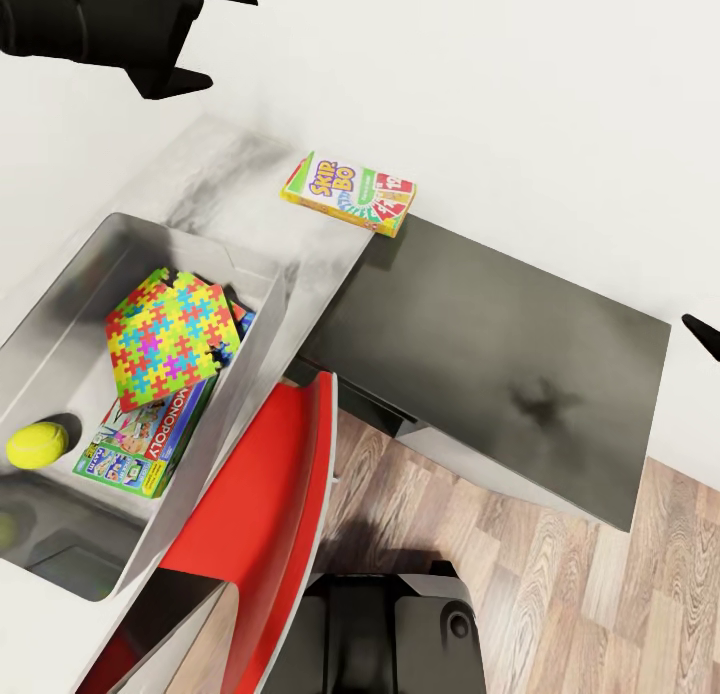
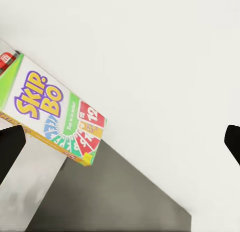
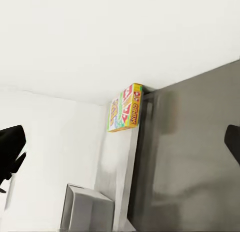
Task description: Put all the toys in the child's room - the three board games (two on the bed and one on the table), the two jigsaw puzzles on the table, and the tennis ball on the table - inside the toy box on the table in the child's room.
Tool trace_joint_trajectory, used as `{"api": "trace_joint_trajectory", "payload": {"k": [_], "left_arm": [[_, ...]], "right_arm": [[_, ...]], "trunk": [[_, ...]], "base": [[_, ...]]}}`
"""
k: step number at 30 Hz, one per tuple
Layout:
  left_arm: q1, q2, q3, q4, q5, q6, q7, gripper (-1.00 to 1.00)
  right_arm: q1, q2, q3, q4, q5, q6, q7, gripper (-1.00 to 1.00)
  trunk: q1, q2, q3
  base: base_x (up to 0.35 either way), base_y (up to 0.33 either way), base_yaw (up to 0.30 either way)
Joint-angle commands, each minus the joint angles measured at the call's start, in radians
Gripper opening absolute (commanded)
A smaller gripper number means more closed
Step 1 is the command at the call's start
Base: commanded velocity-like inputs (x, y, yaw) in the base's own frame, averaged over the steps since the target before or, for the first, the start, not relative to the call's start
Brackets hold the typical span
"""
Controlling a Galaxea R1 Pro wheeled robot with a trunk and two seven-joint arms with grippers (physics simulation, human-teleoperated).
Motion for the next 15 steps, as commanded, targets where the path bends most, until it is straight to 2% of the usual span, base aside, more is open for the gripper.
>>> {"api": "trace_joint_trajectory", "payload": {"k": [1,7,9,12,14,15], "left_arm": [[-0.001,0.001,-0.001,0.0,0.006,0.001,0.006,1.0],[-0.001,0.005,-0.014,-0.002,0.013,-0.004,0.011,1.0],[-0.001,0.006,-0.018,-0.002,0.015,-0.005,0.012,1.0],[-0.001,0.006,-0.019,-0.002,0.016,-0.005,0.012,1.0],[-0.001,0.008,-0.021,-0.002,0.017,-0.005,0.013,1.0],[-0.001,0.008,-0.021,-0.002,0.017,-0.005,0.013,1.0]], "right_arm": [[-0.001,0.0,0.0,0.001,0.001,0.005,0.003,1.0],[-0.001,0.004,0.004,0.001,-0.004,0.013,0.078,1.0],[-0.001,0.009,0.019,0.0,-0.004,0.011,0.119,1.0],[-0.001,0.012,0.033,0.0,-0.002,0.008,0.138,1.0],[-0.001,0.017,0.07,0.0,0.007,-0.004,0.168,1.0],[-0.001,0.017,0.07,0.0,0.007,-0.004,0.168,1.0]], "trunk": [[0.001,-0.002,-0.001],[0.001,-0.002,-0.001],[0.001,-0.002,-0.001],[0.001,-0.002,-0.001],[0.001,-0.002,-0.001],[0.001,-0.002,-0.001]], "base": [[0.0,0.0,0.0],[0.0,0.0,0.0],[0.0,0.0,0.0],[0.0,0.0,0.0],[0.0,0.0,0.0],[0.0,0.0,0.0]]}}
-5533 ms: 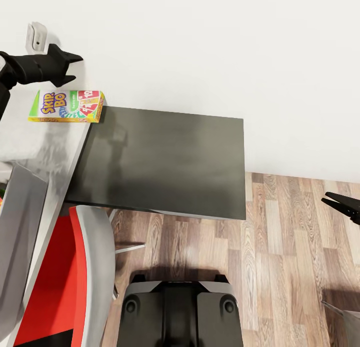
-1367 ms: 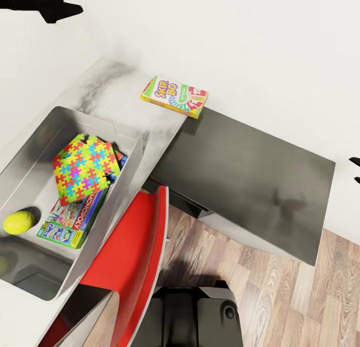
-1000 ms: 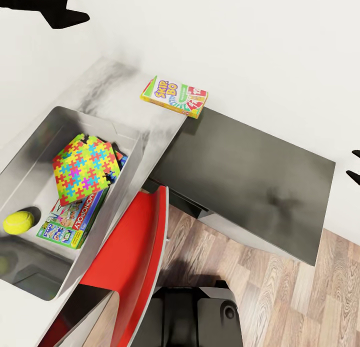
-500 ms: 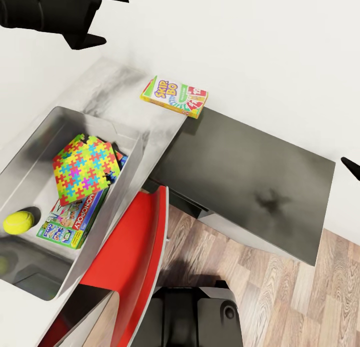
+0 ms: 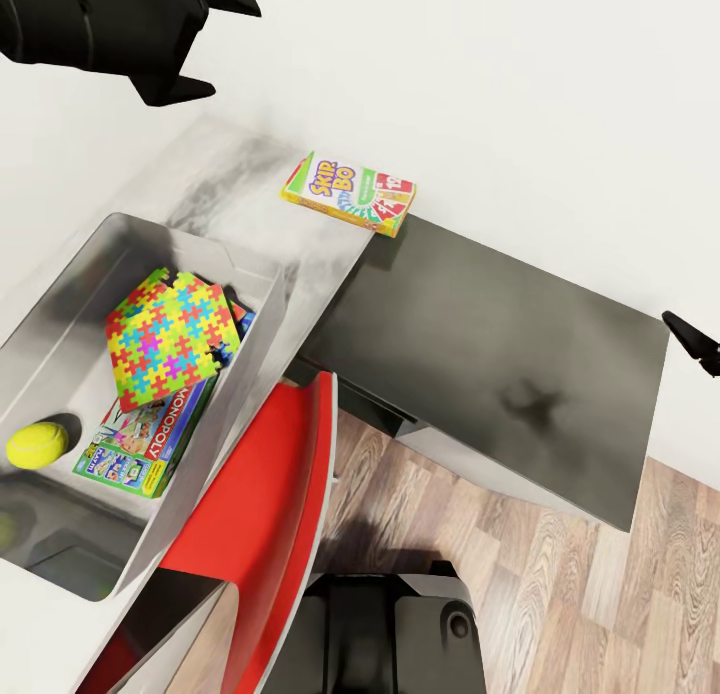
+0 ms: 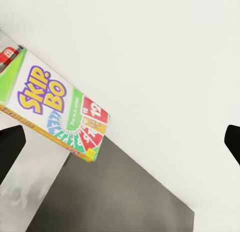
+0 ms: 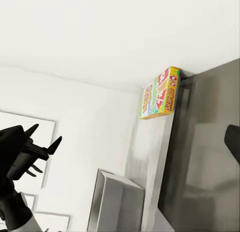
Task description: Put all the toys in the child's room - the three board games (two on the bed and one on the table), the two jigsaw puzzles on the table, and the tennis ball on the table - inside the toy box on the table in the child's room.
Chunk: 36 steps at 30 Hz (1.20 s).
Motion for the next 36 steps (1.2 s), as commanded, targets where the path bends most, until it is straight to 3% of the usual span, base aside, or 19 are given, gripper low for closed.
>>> {"api": "trace_joint_trajectory", "payload": {"k": [1,12,20,27,36], "left_arm": [[-0.001,0.001,-0.002,0.0,0.006,0.001,0.006,1.0],[-0.001,0.002,-0.004,0.0,0.012,0.001,0.007,1.0],[-0.001,0.002,-0.004,-0.001,0.022,0.001,0.007,1.0],[-0.001,0.003,-0.004,-0.001,0.072,0.001,0.007,1.0],[-0.001,0.003,-0.004,0.0,0.102,0.001,0.007,1.0]], "right_arm": [[-0.001,0.002,0.021,0.001,0.004,-0.004,0.011,1.0],[-0.001,0.009,0.131,0.011,0.059,-0.088,0.041,1.0],[-0.001,0.01,0.154,0.042,0.085,-0.112,0.044,1.0],[-0.001,0.012,0.176,0.087,0.122,-0.168,0.041,1.0],[-0.001,0.013,0.216,0.103,0.151,-0.249,0.037,1.0]], "trunk": [[0.001,-0.002,-0.001],[0.001,-0.002,-0.001],[0.001,-0.002,-0.001],[0.001,-0.002,-0.001],[0.001,-0.002,-0.001]], "base": [[0.0,0.0,0.0],[0.0,0.0,0.012],[0.0,0.0,0.086],[0.0,0.0,0.057],[0.0,0.0,0.02]]}}
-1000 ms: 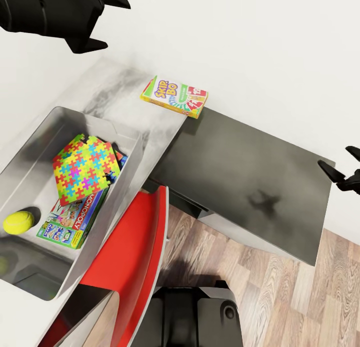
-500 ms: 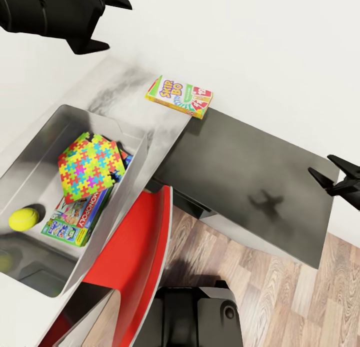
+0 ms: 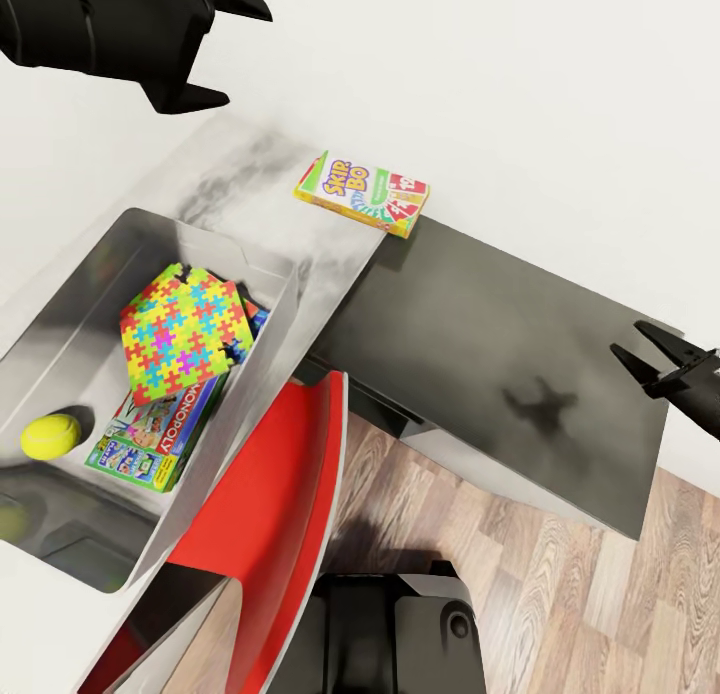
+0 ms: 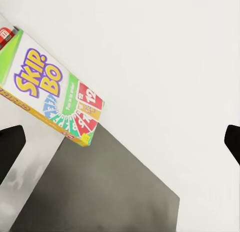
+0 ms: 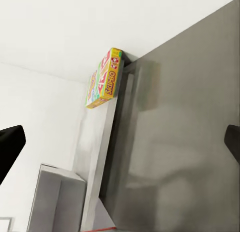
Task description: Put all the toys in the child's room - the three board games (two on the bed and one on the table), the two jigsaw puzzles on the table, and the tennis ball on the table - inside the toy box on the table in the child's room.
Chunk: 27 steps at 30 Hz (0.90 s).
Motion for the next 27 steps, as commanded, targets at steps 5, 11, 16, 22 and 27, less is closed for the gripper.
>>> {"api": "trace_joint_trajectory", "payload": {"k": [5,11,16,22,27], "left_arm": [[-0.001,0.001,-0.001,0.0,0.013,0.001,0.006,1.0],[-0.001,0.001,-0.002,0.001,0.018,0.001,0.006,1.0],[-0.001,0.001,-0.002,0.001,0.02,0.001,0.006,1.0],[-0.001,0.001,-0.002,0.001,0.021,0.001,0.006,1.0],[-0.001,0.001,-0.002,0.001,0.022,0.001,0.006,1.0]], "right_arm": [[-0.001,0.0,0.012,0.005,0.001,-0.018,-0.004,1.0],[-0.001,0.0,0.019,0.008,0.007,-0.034,-0.008,1.0],[-0.001,0.0,0.021,0.01,0.01,-0.04,-0.023,1.0],[-0.001,0.0,0.021,0.017,0.011,-0.043,-0.077,1.0],[-0.001,0.0,0.02,0.037,0.011,-0.044,-0.118,1.0]], "trunk": [[0.001,-0.002,-0.001],[0.001,-0.002,-0.001],[0.001,-0.002,-0.001],[0.001,-0.002,-0.001],[0.001,-0.002,-0.001]], "base": [[0.0,0.0,0.007],[0.0,0.0,0.032],[0.0,0.0,0.121],[0.0,0.0,0.211],[0.0,0.0,0.257]]}}
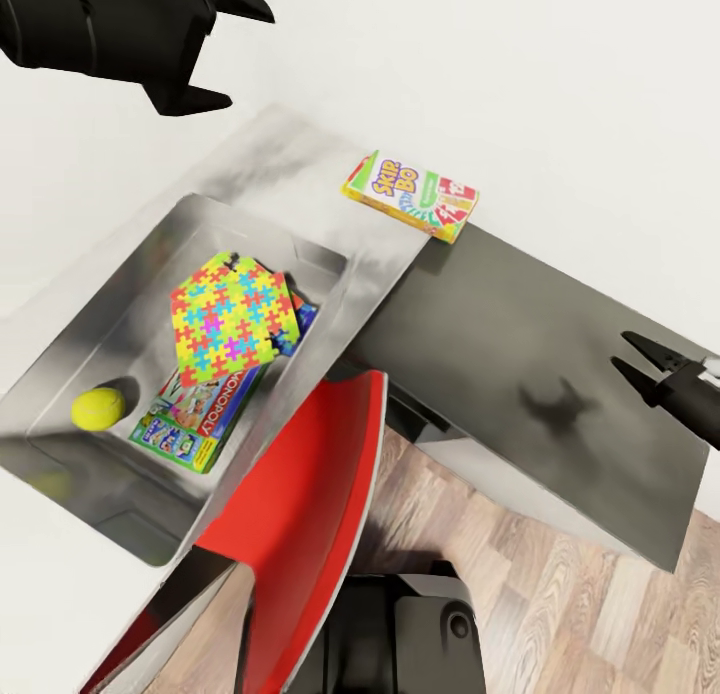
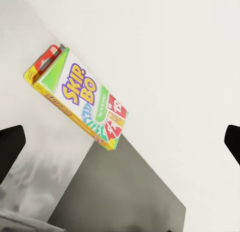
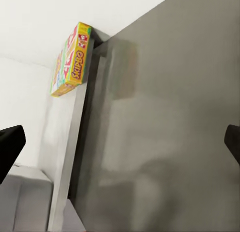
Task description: Put all the toys in the child's room - the three board games (two on the bed and one on the table), the two jigsaw puzzles on the table, and the tennis ball on the table - inside the toy box on the table in the child's room.
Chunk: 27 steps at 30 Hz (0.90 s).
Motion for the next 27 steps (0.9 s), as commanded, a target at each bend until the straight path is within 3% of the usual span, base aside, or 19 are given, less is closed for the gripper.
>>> {"api": "trace_joint_trajectory", "payload": {"k": [1,17,27], "left_arm": [[-0.002,0.0,-0.001,0.0,0.005,0.001,0.006,1.0],[-0.002,-0.001,-0.003,0.0,0.006,0.001,0.005,1.0],[-0.002,-0.001,-0.005,0.0,0.006,0.0,0.004,1.0]], "right_arm": [[-0.001,0.0,-0.001,0.001,-0.008,0.008,-0.001,1.0],[-0.001,-0.007,-0.005,0.062,-0.011,0.009,-0.028,1.0],[-0.001,-0.009,-0.008,0.068,-0.013,0.008,-0.027,1.0]], "trunk": [[0.001,-0.002,-0.001],[0.001,-0.002,-0.006],[0.001,-0.002,-0.009]], "base": [[0.0,0.0,0.267],[0.0,0.0,0.275],[0.0,0.0,0.122]]}}
